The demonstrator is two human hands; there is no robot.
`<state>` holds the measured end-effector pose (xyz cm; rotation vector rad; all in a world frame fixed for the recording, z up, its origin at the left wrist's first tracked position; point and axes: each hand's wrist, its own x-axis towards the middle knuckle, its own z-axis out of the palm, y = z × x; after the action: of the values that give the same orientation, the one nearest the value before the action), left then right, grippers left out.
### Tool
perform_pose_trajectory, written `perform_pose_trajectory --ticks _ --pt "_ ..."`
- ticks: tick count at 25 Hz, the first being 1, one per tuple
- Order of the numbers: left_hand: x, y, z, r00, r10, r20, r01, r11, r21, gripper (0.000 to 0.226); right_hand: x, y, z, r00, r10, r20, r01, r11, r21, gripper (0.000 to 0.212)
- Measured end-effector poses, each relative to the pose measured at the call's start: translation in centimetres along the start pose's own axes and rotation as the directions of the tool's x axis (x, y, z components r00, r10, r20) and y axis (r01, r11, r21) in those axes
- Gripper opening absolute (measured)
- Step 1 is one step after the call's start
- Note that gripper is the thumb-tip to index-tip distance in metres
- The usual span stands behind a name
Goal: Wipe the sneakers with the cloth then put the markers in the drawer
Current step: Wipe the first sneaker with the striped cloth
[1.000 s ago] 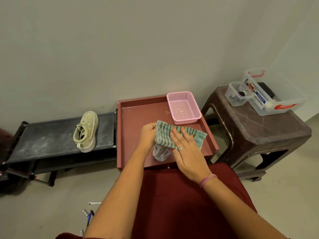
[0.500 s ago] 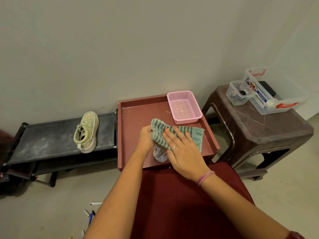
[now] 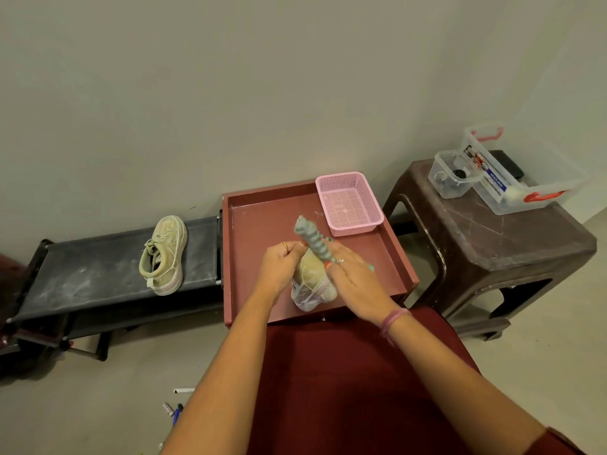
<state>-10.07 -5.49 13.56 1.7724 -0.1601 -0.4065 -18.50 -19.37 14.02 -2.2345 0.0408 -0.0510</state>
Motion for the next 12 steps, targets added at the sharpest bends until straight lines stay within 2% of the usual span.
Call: perform_pose_trajectory --ticks 2,4,5,7,8,9,10,11,12 --pt "0.0 -0.1 -0.3 1.000 -0.024 -0.009 0.024 0.999 -0.024 0.032 -1.9 0.8 0.5 0.991 -0.135 -0.020 0.134 0.989 -0.066 0.048" --pt "0.0 -0.2 -0.4 1.000 -0.014 0.018 0.014 1.000 -0.014 0.033 -2.9 2.3 0.6 0.990 -0.128 -0.054 0.132 0.987 0.091 0.045" --pt "-0.1 -0.3 -0.3 0.999 0.001 0.033 0.000 1.000 -0.004 0.035 -3.0 2.9 0.6 0.992 -0.082 -0.093 0.102 0.967 0.232 0.042" --pt "0.0 -0.3 0.0 1.000 0.008 0.030 -0.008 1.000 0.000 0.036 -2.4 2.2 0.2 0.990 0.097 -0.098 -0.024 0.822 0.570 0.033" --pt "0.1 -0.2 0.0 1.000 0.002 0.015 -0.002 1.000 0.000 0.035 -2.0 1.5 0.1 0.979 0.181 -0.094 -0.077 0.756 0.649 0.031" --pt "0.1 -0.1 0.1 1.000 -0.005 0.004 0.005 1.000 0.001 0.035 -1.8 0.8 0.1 0.970 0.222 -0.100 -0.099 0.737 0.669 0.031" --pt "0.1 0.0 0.1 1.000 -0.007 -0.010 0.007 1.000 0.006 0.035 -2.0 0.2 0.0 0.974 0.189 -0.121 -0.084 0.806 0.586 0.033" --pt "0.2 0.0 0.0 1.000 -0.010 -0.027 0.010 1.000 -0.001 0.035 -2.5 0.1 0.3 0.984 0.075 -0.162 0.000 0.909 0.418 0.038" --pt "0.3 0.1 0.0 0.999 -0.028 -0.045 0.027 0.999 -0.027 0.034 -3.1 0.6 0.8 0.986 -0.087 -0.145 0.113 0.976 0.188 0.043"
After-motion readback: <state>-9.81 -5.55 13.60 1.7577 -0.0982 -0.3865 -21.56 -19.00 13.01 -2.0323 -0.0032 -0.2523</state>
